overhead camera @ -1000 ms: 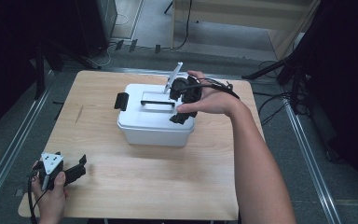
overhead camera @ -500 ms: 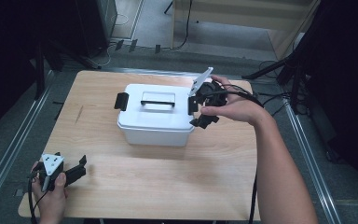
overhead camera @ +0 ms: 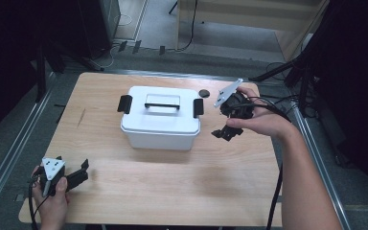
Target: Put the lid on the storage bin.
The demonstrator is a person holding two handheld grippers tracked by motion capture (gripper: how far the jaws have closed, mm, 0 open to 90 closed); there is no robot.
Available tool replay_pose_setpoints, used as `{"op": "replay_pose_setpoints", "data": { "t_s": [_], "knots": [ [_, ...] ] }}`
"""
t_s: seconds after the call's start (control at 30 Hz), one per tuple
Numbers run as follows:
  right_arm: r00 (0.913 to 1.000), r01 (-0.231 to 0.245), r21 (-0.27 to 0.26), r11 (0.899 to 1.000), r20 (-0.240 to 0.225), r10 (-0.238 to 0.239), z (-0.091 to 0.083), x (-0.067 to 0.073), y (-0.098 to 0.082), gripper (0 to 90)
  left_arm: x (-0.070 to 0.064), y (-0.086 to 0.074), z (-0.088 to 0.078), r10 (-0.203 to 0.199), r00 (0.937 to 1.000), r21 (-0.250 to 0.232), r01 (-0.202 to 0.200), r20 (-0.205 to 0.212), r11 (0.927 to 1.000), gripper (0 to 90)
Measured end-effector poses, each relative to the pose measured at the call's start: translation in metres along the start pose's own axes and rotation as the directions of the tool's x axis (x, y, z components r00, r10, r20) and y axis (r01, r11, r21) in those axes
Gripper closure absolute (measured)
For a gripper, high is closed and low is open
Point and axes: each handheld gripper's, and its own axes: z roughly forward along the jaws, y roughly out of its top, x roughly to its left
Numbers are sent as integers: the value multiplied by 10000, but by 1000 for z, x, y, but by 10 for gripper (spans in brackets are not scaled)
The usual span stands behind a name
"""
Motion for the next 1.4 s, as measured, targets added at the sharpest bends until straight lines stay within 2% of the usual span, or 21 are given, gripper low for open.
{"op": "replay_pose_setpoints", "data": {
  "t_s": [0.23, 0.4, 0.77, 1.03, 1.4],
  "knots": [
    [9999, -151, -67, 9999, -78, 151, 1, 1, -25, 0, -1, 0, 0, 37, 10000, -4, -37, -41, 10000, 135],
    [9995, -309, 82, 9995, -65, 309, 5, 3, -45, 0, -2, 0, -1, 212, 9998, -118, -212, 13, 9997, 136],
    [9977, -685, 93, 9976, 30, 684, 14, 9, -78, 0, -2, -1, -1, 193, 9998, -144, -192, 19, 9997, 135],
    [9965, -818, -161, 9965, 128, 820, 21, 18, -97, 0, -2, -1, -1, 217, 9998, -138, -217, 22, 9997, 135],
    [9956, -876, -409, 9953, 309, 889, 28, 37, -122, 0, -2, -1, -2, 180, 9998, -169, -180, 41, 9997, 135]
  ]
}}
